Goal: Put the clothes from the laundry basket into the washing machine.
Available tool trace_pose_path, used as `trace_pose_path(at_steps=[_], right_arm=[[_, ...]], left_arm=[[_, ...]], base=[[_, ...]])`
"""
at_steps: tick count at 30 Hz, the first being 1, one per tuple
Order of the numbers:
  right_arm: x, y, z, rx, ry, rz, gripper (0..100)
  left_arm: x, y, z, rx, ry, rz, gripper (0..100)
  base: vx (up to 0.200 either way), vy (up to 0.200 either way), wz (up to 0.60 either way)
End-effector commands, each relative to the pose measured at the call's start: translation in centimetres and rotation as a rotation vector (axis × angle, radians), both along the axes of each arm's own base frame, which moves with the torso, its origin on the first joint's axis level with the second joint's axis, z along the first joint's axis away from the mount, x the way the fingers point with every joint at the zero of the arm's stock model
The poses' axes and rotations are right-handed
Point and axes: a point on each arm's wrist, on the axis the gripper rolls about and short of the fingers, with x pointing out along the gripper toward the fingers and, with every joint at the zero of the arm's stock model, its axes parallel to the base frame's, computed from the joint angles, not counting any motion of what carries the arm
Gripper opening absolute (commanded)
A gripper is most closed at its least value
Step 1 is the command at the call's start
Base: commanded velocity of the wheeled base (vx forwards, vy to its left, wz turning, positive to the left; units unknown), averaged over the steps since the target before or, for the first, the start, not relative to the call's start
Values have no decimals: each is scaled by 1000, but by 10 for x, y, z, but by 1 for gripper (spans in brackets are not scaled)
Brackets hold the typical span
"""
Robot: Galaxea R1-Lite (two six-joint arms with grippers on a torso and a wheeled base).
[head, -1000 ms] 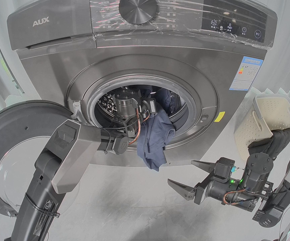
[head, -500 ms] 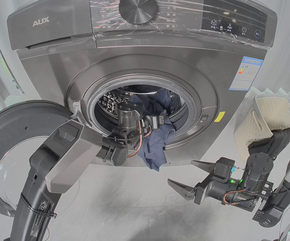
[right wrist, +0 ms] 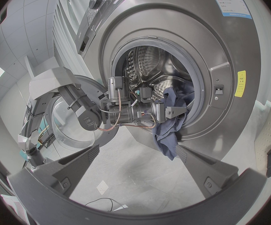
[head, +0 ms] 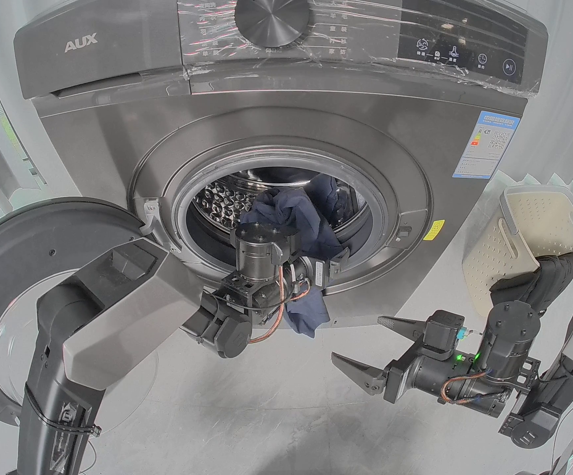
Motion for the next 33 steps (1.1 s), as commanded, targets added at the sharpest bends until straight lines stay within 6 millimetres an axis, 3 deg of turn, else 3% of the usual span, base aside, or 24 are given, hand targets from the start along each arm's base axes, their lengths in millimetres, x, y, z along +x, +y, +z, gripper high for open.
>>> trace_pose_path(at_steps=[1, 6, 9, 16, 17, 25, 28, 30, 31, 33], right_arm=[[0, 0, 0, -1, 1, 1, 100], [0, 0, 0, -1, 1, 2, 100], [0, 1, -2, -4, 5, 2, 100], [0, 1, -2, -4, 5, 2, 100], [0, 1, -2, -4, 5, 2, 100], [0, 1, -2, -4, 5, 2, 100], [0, 1, -2, -4, 5, 2, 100], [0, 1, -2, -4, 5, 2, 100], [0, 1, -2, -3, 6, 2, 100], [0, 1, -2, -4, 5, 2, 100]], left_arm=[[-10, -1, -4, 11, 14, -26, 100], [-12, 0, -11, 28, 21, -27, 100], [-5, 1, -21, 43, 22, -17, 100], [12, 5, -22, 23, -8, 18, 100], [12, 6, -22, 24, -9, 20, 0], [17, 10, -19, 20, -21, 26, 0], [34, 12, -5, -27, -76, 59, 0], [34, 12, -5, -27, -76, 59, 0], [52, 16, 8, -77, -137, 129, 0], [60, 17, 16, -113, -165, 167, 0]], base=[[0, 0, 0], [0, 0, 0], [0, 0, 0], [0, 0, 0], [0, 0, 0], [0, 0, 0], [0, 0, 0], [0, 0, 0], [0, 0, 0], [0, 0, 0]])
